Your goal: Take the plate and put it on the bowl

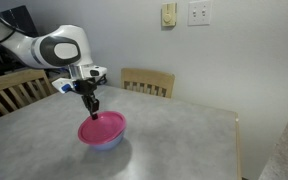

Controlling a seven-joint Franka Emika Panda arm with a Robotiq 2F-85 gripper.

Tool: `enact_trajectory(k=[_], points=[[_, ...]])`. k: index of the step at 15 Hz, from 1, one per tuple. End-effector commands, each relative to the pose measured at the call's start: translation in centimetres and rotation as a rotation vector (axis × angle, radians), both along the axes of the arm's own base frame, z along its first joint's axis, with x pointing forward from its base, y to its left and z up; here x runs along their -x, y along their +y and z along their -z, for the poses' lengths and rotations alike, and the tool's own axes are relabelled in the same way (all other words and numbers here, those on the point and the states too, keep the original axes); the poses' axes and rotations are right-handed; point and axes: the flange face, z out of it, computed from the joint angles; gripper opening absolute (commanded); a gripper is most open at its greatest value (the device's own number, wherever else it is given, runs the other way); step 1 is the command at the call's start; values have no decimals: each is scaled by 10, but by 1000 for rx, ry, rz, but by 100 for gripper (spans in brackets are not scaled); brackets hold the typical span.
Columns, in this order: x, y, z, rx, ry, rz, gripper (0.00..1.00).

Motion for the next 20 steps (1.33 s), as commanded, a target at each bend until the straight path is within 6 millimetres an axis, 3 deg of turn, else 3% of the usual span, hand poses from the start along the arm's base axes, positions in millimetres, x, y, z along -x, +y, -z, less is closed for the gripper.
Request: enact_trajectory(k=[1,13,20], points=[[4,-10,1,-18,-16,-18,3],[-14,2,21,-68,-14,-129,3],[-10,4,22,-67,-13,-128,3]])
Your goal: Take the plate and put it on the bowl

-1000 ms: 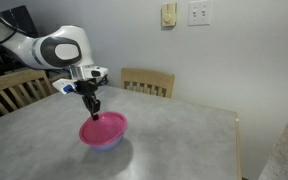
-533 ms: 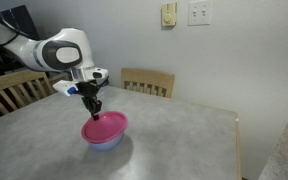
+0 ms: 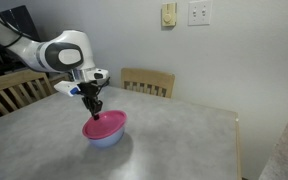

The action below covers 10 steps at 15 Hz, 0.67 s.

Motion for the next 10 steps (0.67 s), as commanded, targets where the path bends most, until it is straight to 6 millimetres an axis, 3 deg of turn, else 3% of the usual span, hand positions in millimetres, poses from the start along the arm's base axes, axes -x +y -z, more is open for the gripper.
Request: enact_trajectory(k=[1,2,4,10], points=[[2,-3,6,-23,-3,3,3],[4,-2,4,-21,2,10,36],[9,0,1,-14,8,27,43],[23,11,-29,31,-5,80,86]])
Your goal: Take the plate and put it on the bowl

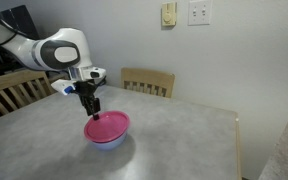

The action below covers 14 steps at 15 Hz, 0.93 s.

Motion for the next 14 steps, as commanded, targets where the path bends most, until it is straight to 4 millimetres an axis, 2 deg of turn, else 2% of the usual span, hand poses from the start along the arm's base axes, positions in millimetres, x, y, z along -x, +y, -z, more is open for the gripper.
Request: enact_trajectory(k=[1,3,8,11,14], points=[[17,8,-29,29,-6,36,94],[19,17,-45,47,-4,46,100],[29,37,-88,108,61,22,100],[37,45,-108,124,103,-11,100],[40,58,-117,112,137,-46,100]])
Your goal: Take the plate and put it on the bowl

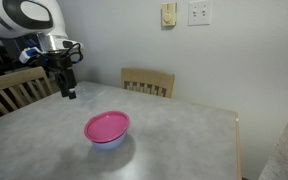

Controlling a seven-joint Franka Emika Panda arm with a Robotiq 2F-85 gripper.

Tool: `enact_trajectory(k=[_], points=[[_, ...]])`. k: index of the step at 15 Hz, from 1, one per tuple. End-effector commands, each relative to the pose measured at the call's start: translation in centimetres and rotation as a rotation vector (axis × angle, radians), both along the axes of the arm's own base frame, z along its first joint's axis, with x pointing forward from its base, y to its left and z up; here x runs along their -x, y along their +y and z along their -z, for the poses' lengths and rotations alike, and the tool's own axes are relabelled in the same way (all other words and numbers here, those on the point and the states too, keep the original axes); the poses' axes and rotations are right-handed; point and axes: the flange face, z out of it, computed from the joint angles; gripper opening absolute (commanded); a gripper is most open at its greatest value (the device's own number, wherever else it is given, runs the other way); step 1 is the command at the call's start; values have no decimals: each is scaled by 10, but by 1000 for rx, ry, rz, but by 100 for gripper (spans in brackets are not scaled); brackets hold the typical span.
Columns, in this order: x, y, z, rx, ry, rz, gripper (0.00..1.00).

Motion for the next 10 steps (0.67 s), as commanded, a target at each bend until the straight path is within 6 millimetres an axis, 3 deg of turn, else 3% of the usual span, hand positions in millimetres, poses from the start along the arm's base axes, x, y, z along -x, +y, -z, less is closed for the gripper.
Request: enact_trajectory(k=[1,2,10], points=[[2,13,-11,-6,38,-45,100],[-1,21,-8,-31,51,-71,100],[3,16,-9,-8,18,-35,100]])
